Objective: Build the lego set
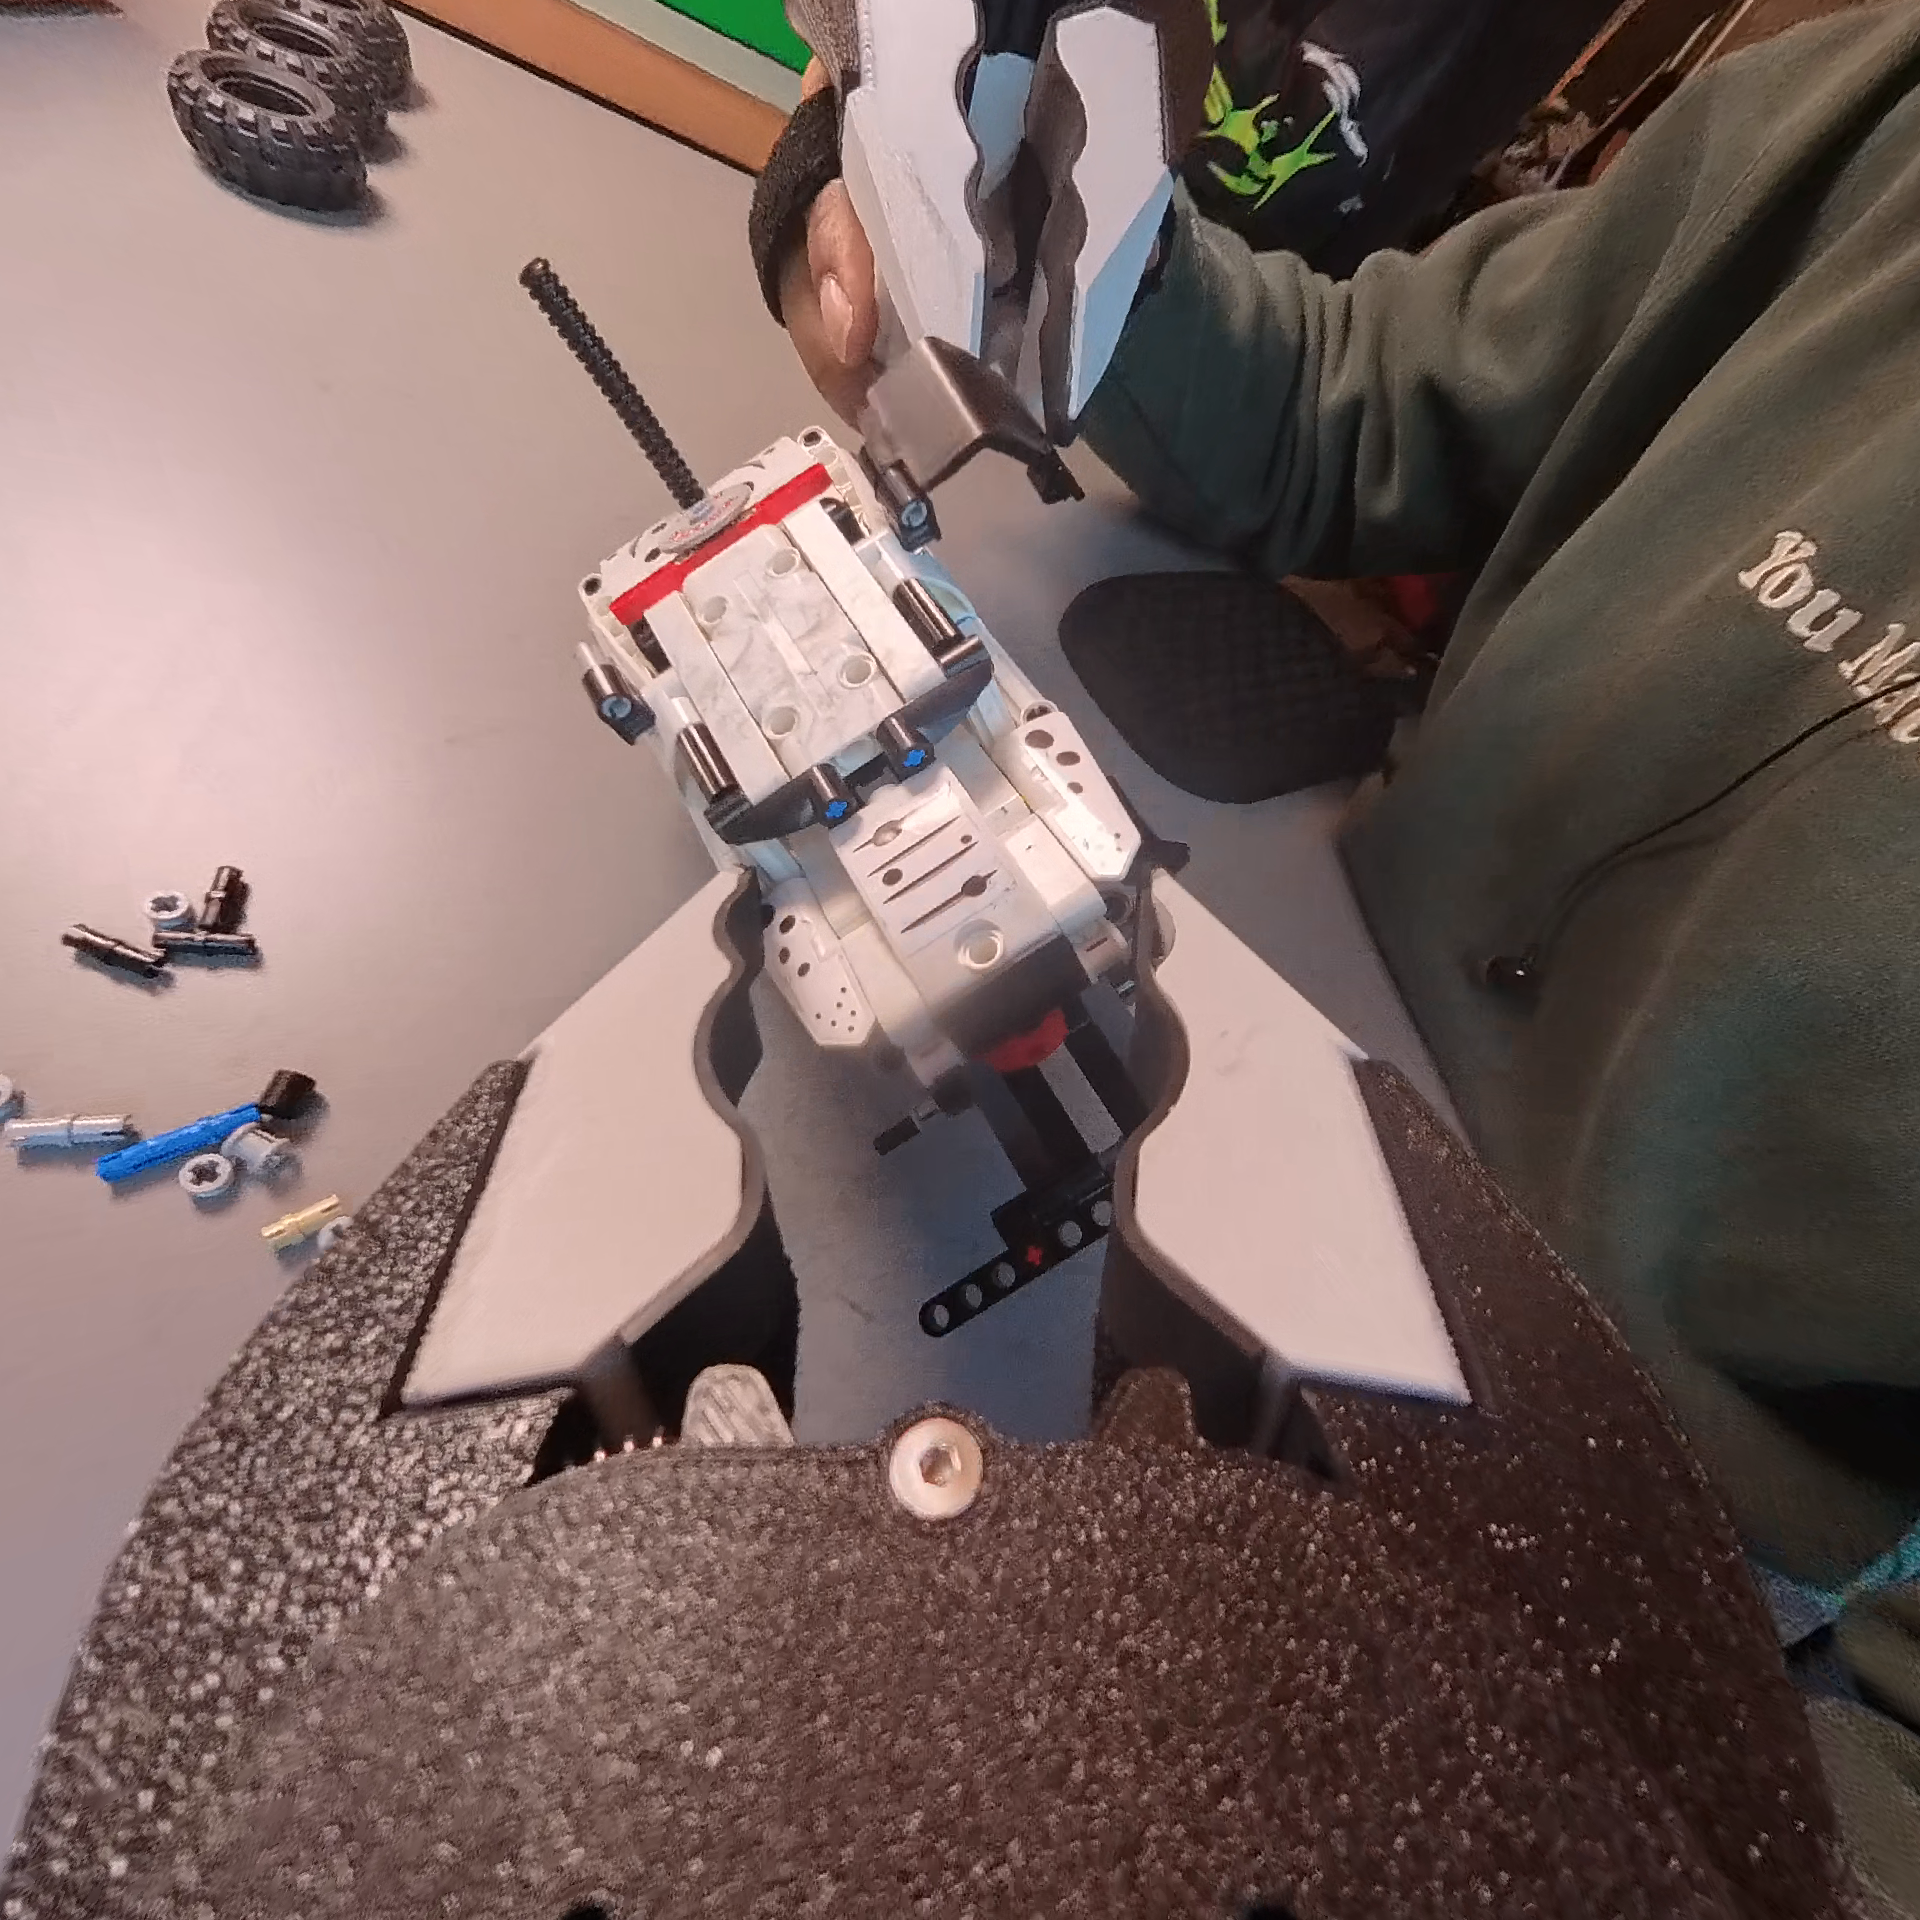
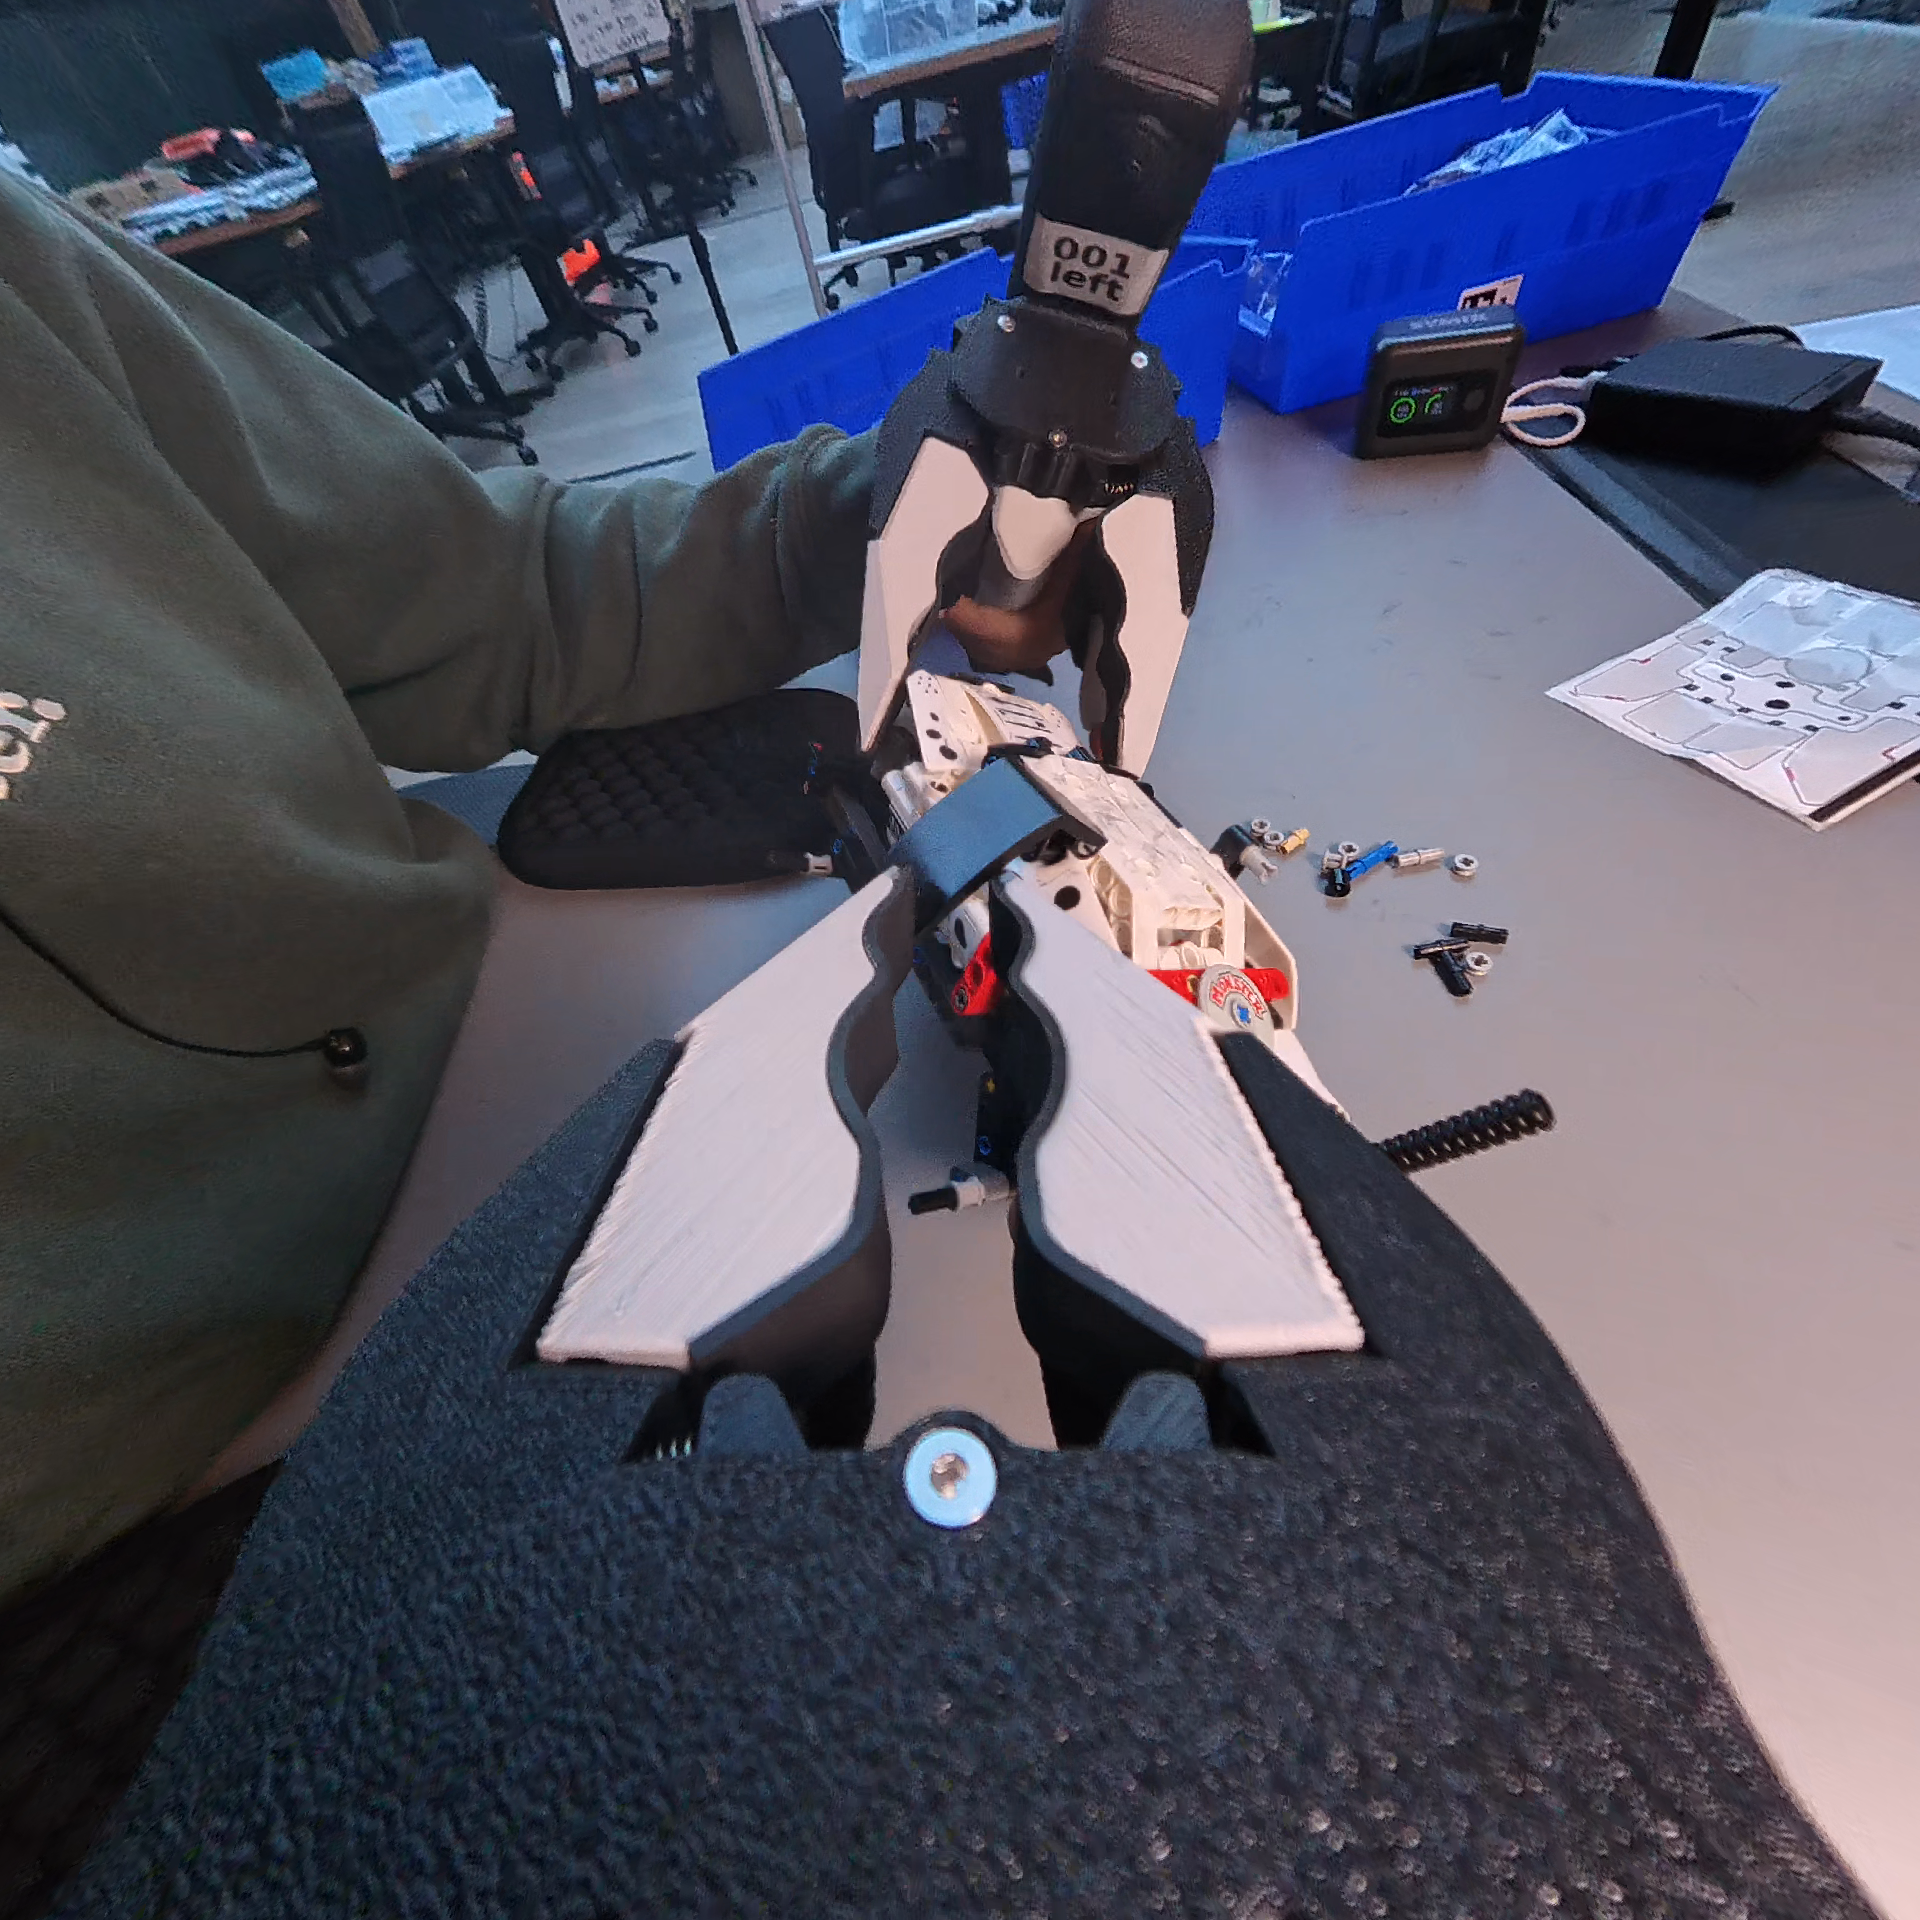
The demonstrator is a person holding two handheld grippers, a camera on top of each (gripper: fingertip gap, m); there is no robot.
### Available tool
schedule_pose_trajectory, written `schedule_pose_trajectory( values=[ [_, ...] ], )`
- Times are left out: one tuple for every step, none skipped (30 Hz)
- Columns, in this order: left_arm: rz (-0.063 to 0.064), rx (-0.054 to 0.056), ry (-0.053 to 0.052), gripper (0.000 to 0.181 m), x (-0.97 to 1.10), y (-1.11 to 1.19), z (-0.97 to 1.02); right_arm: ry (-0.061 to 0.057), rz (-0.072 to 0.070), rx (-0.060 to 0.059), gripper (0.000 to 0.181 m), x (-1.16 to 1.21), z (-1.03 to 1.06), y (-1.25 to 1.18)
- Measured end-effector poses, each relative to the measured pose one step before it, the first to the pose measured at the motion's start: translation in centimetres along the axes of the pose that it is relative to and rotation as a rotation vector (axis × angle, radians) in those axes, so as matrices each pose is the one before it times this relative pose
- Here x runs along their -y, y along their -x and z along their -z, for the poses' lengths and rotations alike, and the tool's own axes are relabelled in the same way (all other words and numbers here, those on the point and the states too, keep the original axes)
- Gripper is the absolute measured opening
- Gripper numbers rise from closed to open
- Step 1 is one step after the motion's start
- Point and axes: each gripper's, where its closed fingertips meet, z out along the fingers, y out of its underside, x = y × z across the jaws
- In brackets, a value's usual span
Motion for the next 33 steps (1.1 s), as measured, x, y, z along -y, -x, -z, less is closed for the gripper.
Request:
schedule_pose_trajectory(
  values=[
    [-0.0296,0.0285,0.0214,0.069,-0.064,0.091,-0.042,-0.0053,-0.0049,0.0063,0.012,0.038,0.059,0.045],
    [-0.0336,0.0349,0.0233,0.069,-0.097,0.154,-0.062,0.0011,-0.002,0.0019,0.013,-0.067,0.031,-0.004],
    [-0.0354,0.0354,0.0257,0.069,-0.107,0.167,-0.064,0.0022,-0.0002,0.0001,0.013,-0.11,0.023,-0.038],
    [-0.0354,0.0314,0.0251,0.069,-0.114,0.105,-0.056,0.002,-0.0014,0.0042,0.013,-0.12,0.021,0.039],
    [-0.0329,0.0257,0.0238,0.069,-0.092,0.036,-0.06,-0.0005,-0.0033,0.0086,0.013,-0.089,0.029,0.095],
    [-0.0315,0.0218,0.0228,0.069,-0.099,-0.001,-0.089,0.0001,-0.0041,0.0116,0.013,-0.093,0.026,0.136],
    [-0.0307,0.0206,0.0231,0.069,-0.127,-0.01,-0.091,0.0034,-0.0033,0.0121,0.013,-0.16,0.009,0.144],
    [-0.028,0.0182,0.0208,0.069,-0.088,-0.024,-0.103,0.0063,-0.0023,0.0115,0.013,-0.215,0.004,0.133],
    [-0.022,0.0132,0.0152,0.069,-0.024,-0.053,-0.087,0.0067,-0.0021,0.0146,0.013,-0.227,0.021,0.186],
    [-0.0186,0.0118,0.0102,0.069,0.037,-0.042,-0.071,0.0047,-0.0003,0.0133,0.013,-0.187,0.056,0.171],
    [-0.0165,0.0123,0.0085,0.069,0.054,-0.006,-0.076,0.006,0.0003,0.0085,0.013,-0.195,0.091,0.109],
    [-0.0145,0.0112,0.0057,0.069,0.06,0.001,-0.076,0.0138,0.0013,0.0059,0.013,-0.295,0.105,0.083],
    [-0.0101,0.0067,0.0019,0.069,0.118,-0.03,-0.073,0.0143,0.0028,0.0034,0.013,-0.29,0.107,0.078],
    [-0.0062,0.0028,-0.0011,0.069,0.14,-0.069,-0.071,0.0168,0.0038,0.0053,0.013,-0.332,0.063,0.125],
    [-0.0041,0.0025,-0.0039,0.069,0.152,-0.039,-0.043,0.0198,0.0058,0.0028,0.013,-0.391,0.026,0.106],
    [0.0004,0.0011,-0.0048,0.069,0.155,-0.036,-0.043,0.0232,0.0064,-0.0023,0.013,-0.479,-0.04,-0.005],
    [-0.0001,0.0007,-0.004,0.069,0.107,-0.036,-0.039,0.0304,0.0063,-0.0095,0.013,-0.601,-0.111,-0.141],
    [-0.0014,0.0017,-0.0035,0.069,0.088,-0.022,-0.037,0.0262,0.0055,-0.0111,0.013,-0.549,-0.195,-0.181],
    [-0.0003,0.001,-0.003,0.069,0.063,-0.03,-0.027,0.0192,0.0021,-0.0059,0.013,-0.444,-0.232,-0.115],
    [-0.0019,0.0007,-0.0026,0.069,0.044,-0.04,-0.021,0.0138,-0.001,-0.0011,0.014,-0.331,-0.231,-0.059],
    [-0.0013,0.0015,-0.002,0.069,0.035,-0.012,-0.019,0.0089,-0.0011,0.0002,0.014,-0.219,-0.231,-0.044],
    [0.0001,0.0016,-0.0014,0.069,0.033,-0.005,-0.007,0.0076,-0.0005,0.0001,0.014,-0.165,-0.182,-0.035],
    [-0.0002,0.0017,-0.0007,0.069,0.023,-0.002,-0.002,0.0073,0.0011,-0.0014,0.014,-0.124,-0.155,-0.036],
    [-0.0019,0.002,-0.001,0.069,0.022,-0.001,-0.012,0.0045,0.0018,-0.0012,0.014,-0.086,-0.117,-0.016],
    [-0.0027,0.0026,-0.0015,0.069,0.031,0.001,-0.017,0.0064,0.001,-0.003,0.014,-0.116,-0.091,-0.051],
    [-0.0044,0.0033,-0.0013,0.069,0.021,0.021,-0.021,0.0064,0.0019,-0.0053,0.014,-0.119,-0.068,-0.083],
    [-0.0068,0.0061,-0.0009,0.069,0.026,0.064,-0.014,0.0057,0.0019,-0.005,0.014,-0.103,-0.045,-0.068],
    [-0.0076,0.0081,-0.0009,0.068,0.022,0.103,-0.007,0.0088,0.0008,-0.008,0.015,-0.136,-0.035,-0.113],
    [-0.0059,0.005,-0.0009,0.068,0.024,0.053,0.023,0.0089,0.0028,-0.0099,0.016,-0.128,0.006,-0.138],
    [-0.0013,-0.0019,-0.0006,0.068,0.014,-0.027,0.024,0.0108,0.0032,-0.0046,0.018,-0.139,0.098,-0.034],
    [0.0049,-0.0067,-0.005,0.067,0.068,-0.098,0.097,0.0145,0.005,0.0018,0.018,-0.137,0.301,0.11],
    [0.0099,-0.0088,-0.0082,0.065,0.11,-0.103,0.174,0.0187,0.0082,0.0037,0.019,-0.164,0.562,0.215],
    [0.0094,-0.005,-0.0032,0.067,-0.003,-0.031,0.235,0.0265,0.0107,-0.0023,0.02,-0.275,0.792,0.18]
  ],
)
